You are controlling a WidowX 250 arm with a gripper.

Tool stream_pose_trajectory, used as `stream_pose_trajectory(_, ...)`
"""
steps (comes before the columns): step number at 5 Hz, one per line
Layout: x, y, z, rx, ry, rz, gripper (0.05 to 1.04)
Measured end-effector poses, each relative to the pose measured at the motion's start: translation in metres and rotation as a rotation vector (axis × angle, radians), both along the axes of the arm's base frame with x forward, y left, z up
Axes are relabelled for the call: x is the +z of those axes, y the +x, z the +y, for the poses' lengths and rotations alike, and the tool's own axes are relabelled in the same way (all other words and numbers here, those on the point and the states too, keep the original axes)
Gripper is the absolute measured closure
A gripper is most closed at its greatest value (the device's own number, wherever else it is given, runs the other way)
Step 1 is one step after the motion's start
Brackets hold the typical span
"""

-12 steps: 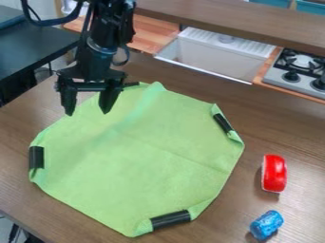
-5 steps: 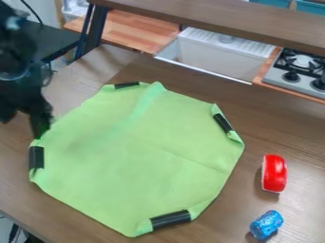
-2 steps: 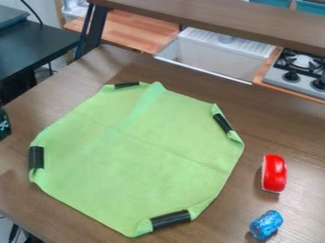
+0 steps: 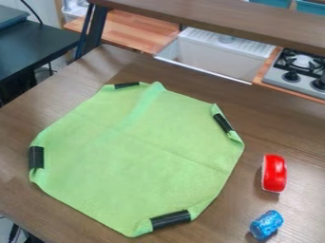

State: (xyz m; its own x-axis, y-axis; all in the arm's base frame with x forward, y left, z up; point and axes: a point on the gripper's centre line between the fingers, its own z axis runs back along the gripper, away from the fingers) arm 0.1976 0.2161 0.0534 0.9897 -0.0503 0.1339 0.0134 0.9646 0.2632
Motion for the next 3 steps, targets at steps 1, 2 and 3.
stream_pose_trajectory(1, -0.010, 0.004, 0.010, 0.004, 0.015, 0.017, 0.082)
stream_pose_trajectory(2, -0.017, 0.003, 0.016, -0.006, -0.017, 0.048, 0.083)
stream_pose_trajectory(3, -0.024, 0.001, 0.020, -0.004, -0.018, 0.070, 0.082)
